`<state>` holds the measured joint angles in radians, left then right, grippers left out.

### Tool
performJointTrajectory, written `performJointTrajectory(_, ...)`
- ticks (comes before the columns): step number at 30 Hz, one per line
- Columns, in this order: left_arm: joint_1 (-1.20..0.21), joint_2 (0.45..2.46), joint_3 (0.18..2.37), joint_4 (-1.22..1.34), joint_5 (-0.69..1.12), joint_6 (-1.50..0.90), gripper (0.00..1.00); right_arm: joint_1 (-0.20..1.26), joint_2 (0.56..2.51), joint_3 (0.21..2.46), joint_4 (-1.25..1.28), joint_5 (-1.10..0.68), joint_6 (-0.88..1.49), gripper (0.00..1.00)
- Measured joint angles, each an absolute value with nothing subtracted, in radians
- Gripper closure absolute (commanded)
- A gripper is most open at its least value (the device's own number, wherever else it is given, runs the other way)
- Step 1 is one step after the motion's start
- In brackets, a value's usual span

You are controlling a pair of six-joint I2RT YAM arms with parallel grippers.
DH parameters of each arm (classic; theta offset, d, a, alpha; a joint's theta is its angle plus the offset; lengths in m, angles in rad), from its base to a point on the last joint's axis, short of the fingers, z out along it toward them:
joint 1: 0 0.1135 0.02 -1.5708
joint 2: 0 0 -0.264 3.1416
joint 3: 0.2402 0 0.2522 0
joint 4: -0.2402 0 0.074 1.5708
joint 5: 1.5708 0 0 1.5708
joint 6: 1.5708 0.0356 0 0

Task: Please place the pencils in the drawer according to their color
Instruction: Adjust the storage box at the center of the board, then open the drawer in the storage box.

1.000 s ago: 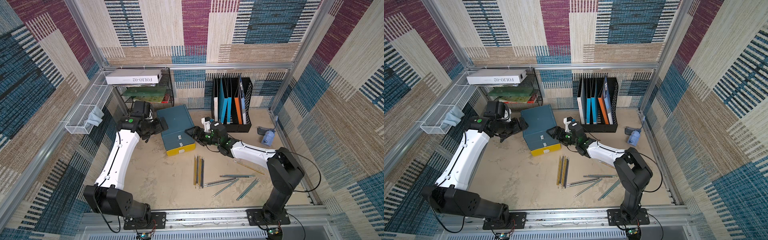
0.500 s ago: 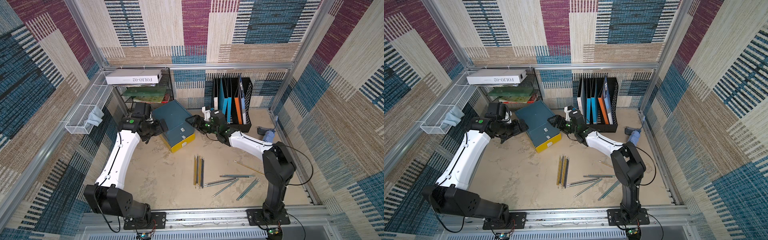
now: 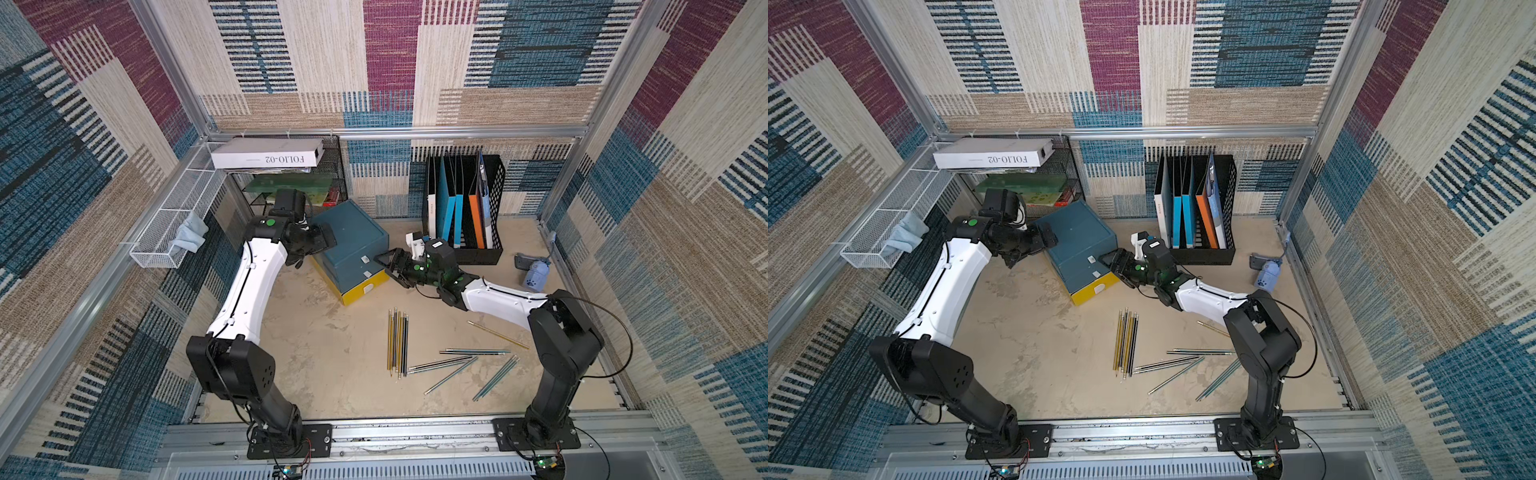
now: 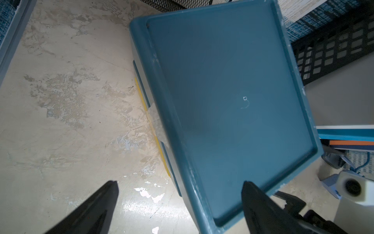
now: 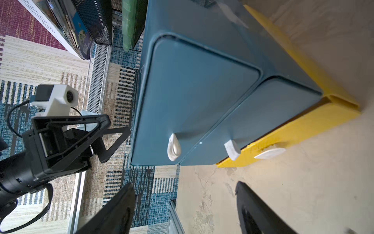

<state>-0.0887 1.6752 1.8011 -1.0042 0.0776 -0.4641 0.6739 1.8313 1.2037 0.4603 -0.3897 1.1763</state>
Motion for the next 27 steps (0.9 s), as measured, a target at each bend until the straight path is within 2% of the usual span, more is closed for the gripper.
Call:
performJointTrajectory(4,-0.078,1.716,1.819,-1.004,0.078,-0.464,0.01,0.683,1.879,1.249,0.491,-0.395,1.202,0.36)
performJointTrajectory(9,-0.072,1.748,1.82,-1.005,0.092,-0.465,0.01,0.691,1.928,1.276,0.504,-0.397,1.233,0.45)
performJointTrajectory(19,-0.066,1.762,1.808,-1.0,0.112,-0.47,0.01,0.696,1.964,1.319,0.54,-0.402,1.259,0.55)
performJointTrajectory(25,-0.064,1.762,1.792,-0.978,0.128,-0.471,0.01,0.7,1.98,1.329,0.544,-0.408,1.268,0.67)
performJointTrajectory(27,-0.064,1.762,1.785,-0.965,0.132,-0.472,0.01,0.7,1.98,1.33,0.545,-0.411,1.27,0.75)
